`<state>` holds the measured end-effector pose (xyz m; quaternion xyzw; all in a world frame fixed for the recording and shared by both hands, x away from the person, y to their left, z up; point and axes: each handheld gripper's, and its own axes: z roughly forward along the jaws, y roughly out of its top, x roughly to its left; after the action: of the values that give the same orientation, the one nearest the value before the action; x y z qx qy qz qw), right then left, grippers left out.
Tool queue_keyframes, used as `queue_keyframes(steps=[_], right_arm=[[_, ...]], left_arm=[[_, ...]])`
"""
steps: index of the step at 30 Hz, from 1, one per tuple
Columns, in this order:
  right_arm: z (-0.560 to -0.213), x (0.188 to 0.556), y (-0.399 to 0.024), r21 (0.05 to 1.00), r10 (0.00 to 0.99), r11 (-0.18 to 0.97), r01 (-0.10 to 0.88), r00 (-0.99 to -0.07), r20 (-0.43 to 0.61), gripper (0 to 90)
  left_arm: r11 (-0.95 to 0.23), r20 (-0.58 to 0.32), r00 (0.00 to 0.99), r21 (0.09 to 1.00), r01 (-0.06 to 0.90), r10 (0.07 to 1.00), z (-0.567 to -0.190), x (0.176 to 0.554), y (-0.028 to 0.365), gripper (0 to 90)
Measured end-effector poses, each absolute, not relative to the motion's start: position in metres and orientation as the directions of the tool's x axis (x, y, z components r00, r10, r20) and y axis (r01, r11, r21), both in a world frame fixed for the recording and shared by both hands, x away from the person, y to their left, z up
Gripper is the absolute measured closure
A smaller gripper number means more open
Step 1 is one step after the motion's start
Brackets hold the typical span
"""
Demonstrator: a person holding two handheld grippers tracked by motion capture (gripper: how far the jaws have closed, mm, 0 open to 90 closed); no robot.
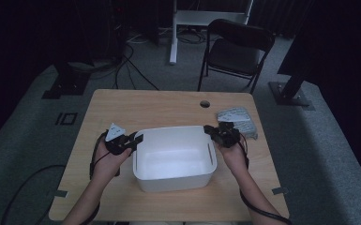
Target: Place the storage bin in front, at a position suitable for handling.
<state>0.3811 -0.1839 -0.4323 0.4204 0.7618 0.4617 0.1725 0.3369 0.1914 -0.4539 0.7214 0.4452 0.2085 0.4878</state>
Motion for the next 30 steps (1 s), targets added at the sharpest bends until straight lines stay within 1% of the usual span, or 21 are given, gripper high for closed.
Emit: queue_keyframes(steps=[2, 3, 4, 5, 6, 7, 8, 9, 10, 12, 14, 17, 20, 22, 24, 26, 28, 30], right_arm=[[-0.432, 0.381, -0.186, 0.844, 0.794, 0.209, 0.493, -0.589, 0.147, 84.2], [-0.432, 0.381, -0.187, 0.843, 0.790, 0.198, 0.500, -0.590, 0.165, 81.6], [-0.433, 0.377, -0.191, 0.845, 0.777, 0.177, 0.505, -0.599, 0.195, 75.6], [-0.433, 0.377, -0.191, 0.845, 0.777, 0.177, 0.505, -0.599, 0.195, 75.6], [-0.433, 0.374, -0.193, 0.844, 0.775, 0.179, 0.506, -0.601, 0.196, 73.3], [-0.433, 0.371, -0.194, 0.843, 0.777, 0.181, 0.506, -0.599, 0.193, 72.9], [-0.434, 0.367, -0.195, 0.843, 0.786, 0.188, 0.505, -0.592, 0.180, 71.5], [-0.435, 0.365, -0.196, 0.841, 0.787, 0.188, 0.507, -0.590, 0.180, 70.4], [-0.436, 0.361, -0.197, 0.843, 0.786, 0.189, 0.504, -0.592, 0.177, 70.1], [-0.436, 0.360, -0.197, 0.843, 0.786, 0.195, 0.501, -0.594, 0.171, 70.4], [-0.435, 0.355, -0.194, 0.846, 0.793, 0.218, 0.487, -0.594, 0.138, 70.4], [-0.436, 0.354, -0.189, 0.838, 0.804, 0.242, 0.489, -0.584, 0.109, 70.4], [-0.437, 0.356, -0.188, 0.831, 0.807, 0.231, 0.506, -0.577, 0.128, 71.9], [-0.437, 0.357, -0.186, 0.830, 0.812, 0.232, 0.507, -0.571, 0.122, 73.0], [-0.436, 0.359, -0.185, 0.828, 0.817, 0.225, 0.514, -0.562, 0.127, 74.4], [-0.436, 0.361, -0.184, 0.826, 0.824, 0.220, 0.519, -0.552, 0.127, 75.6], [-0.436, 0.364, -0.183, 0.825, 0.829, 0.215, 0.523, -0.544, 0.128, 76.9], [-0.435, 0.367, -0.181, 0.825, 0.834, 0.213, 0.523, -0.537, 0.125, 78.2]], left_arm=[[-0.112, -0.142, 0.507, 0.892, 0.437, 0.850, -0.455, 0.338, 0.191, 71.4], [-0.104, -0.147, 0.501, 0.892, 0.440, 0.853, -0.455, 0.339, 0.191, 70.5], [-0.095, -0.154, 0.492, 0.891, 0.443, 0.857, -0.456, 0.340, 0.191, 68.2], [-0.078, -0.166, 0.477, 0.890, 0.449, 0.863, -0.457, 0.341, 0.191, 68.2], [-0.082, -0.159, 0.479, 0.892, 0.445, 0.863, -0.458, 0.342, 0.191, 65.4], [-0.079, -0.163, 0.482, 0.893, 0.443, 0.861, -0.459, 0.343, 0.191, 63.4], [-0.080, -0.163, 0.485, 0.893, 0.442, 0.859, -0.459, 0.343, 0.191, 63.3], [-0.092, -0.153, 0.495, 0.896, 0.435, 0.856, -0.459, 0.344, 0.190, 63.1], [-0.131, -0.116, 0.511, 0.897, 0.423, 0.852, -0.458, 0.345, 0.189, 63.2], [-0.141, -0.108, 0.516, 0.897, 0.419, 0.850, -0.458, 0.345, 0.188, 63.6], [-0.147, -0.103, 0.519, 0.896, 0.419, 0.848, -0.457, 0.345, 0.187, 66.5], [-0.131, -0.119, 0.510, 0.895, 0.427, 0.852, -0.458, 0.346, 0.188, 65.6], [-0.130, -0.116, 0.510, 0.898, 0.421, 0.852, -0.458, 0.347, 0.188, 64.5], [-0.138, -0.103, 0.511, 0.901, 0.412, 0.853, -0.458, 0.347, 0.188, 64.5], [-0.143, -0.110, 0.527, 0.898, 0.416, 0.842, -0.458, 0.348, 0.187, 69.1], [-0.170, -0.088, 0.537, 0.895, 0.413, 0.839, -0.456, 0.347, 0.186, 73.3], [-0.194, -0.065, 0.537, 0.891, 0.410, 0.841, -0.455, 0.346, 0.185, 74.3], [-0.190, -0.064, 0.528, 0.891, 0.413, 0.847, -0.455, 0.345, 0.184, 74.2]])
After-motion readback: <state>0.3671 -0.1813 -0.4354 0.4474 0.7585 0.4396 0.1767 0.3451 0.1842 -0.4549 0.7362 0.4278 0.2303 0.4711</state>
